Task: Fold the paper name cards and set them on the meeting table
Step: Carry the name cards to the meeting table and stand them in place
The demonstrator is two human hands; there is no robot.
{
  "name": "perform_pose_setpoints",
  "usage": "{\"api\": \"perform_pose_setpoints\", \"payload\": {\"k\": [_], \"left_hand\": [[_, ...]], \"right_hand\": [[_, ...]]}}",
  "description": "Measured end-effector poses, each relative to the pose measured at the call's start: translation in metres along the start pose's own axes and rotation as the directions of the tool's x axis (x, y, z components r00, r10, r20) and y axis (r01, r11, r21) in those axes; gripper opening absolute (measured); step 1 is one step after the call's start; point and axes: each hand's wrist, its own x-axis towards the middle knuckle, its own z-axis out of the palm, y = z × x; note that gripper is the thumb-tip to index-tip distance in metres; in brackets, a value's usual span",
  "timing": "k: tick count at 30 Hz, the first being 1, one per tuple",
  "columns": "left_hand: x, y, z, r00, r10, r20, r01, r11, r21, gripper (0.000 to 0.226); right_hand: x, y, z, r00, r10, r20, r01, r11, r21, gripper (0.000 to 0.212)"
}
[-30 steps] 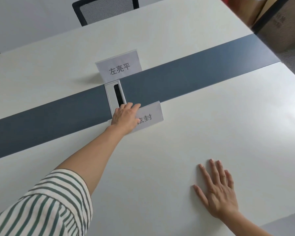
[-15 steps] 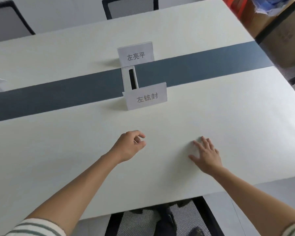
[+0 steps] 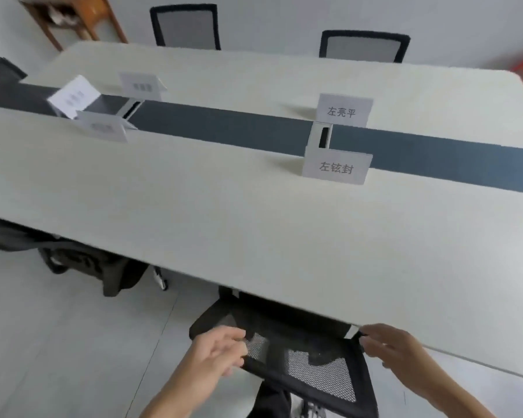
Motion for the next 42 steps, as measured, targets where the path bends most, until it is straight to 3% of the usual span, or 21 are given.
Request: {"api": "perform_pose_setpoints", "payload": {"k": [4, 11, 16, 22, 28, 34, 42], "left_hand": [[-0.063, -0.048, -0.009, 0.993, -0.047, -0.106, 0.033, 0.99, -0.137, 0.054], [-0.134, -0.104, -0.063, 0.927, -0.045, -0.372, -0.073, 0.952, -0.298, 0.022], [-0.178, -0.156, -0.128, 0.841, -0.103, -0.531, -0.155, 0.895, -0.419, 0.019], [-0.243, -0.242, -0.223, 0.699, -0.293, -0.653, -0.22, 0.78, -0.586, 0.013], [-0.284, -0.305, -0.296, 0.547, -0.442, -0.711, -0.289, 0.697, -0.656, 0.016], [-0.261, -0.341, -0.378, 0.521, -0.538, -0.662, -0.28, 0.625, -0.729, 0.018], [-0.23, -0.339, -0.573, 0.45, -0.53, -0.718, -0.279, 0.681, -0.677, 0.016]], "right_hand": [[-0.019, -0.019, 0.035, 0.992, -0.031, 0.119, 0.028, 0.999, 0.029, 0.013], [-0.032, -0.109, 0.119, 0.917, -0.149, 0.369, 0.169, 0.985, -0.024, 0.016], [-0.032, -0.178, 0.205, 0.851, -0.206, 0.483, 0.275, 0.958, -0.077, 0.015], [-0.04, -0.253, 0.349, 0.791, -0.239, 0.563, 0.329, 0.943, -0.061, 0.016], [-0.052, -0.332, 0.471, 0.677, -0.254, 0.691, 0.399, 0.915, -0.055, 0.016], [-0.014, -0.397, 0.567, 0.638, -0.21, 0.741, 0.422, 0.9, -0.108, 0.017], [0.061, -0.536, 0.71, 0.613, -0.199, 0.764, 0.455, 0.88, -0.135, 0.016]]}}
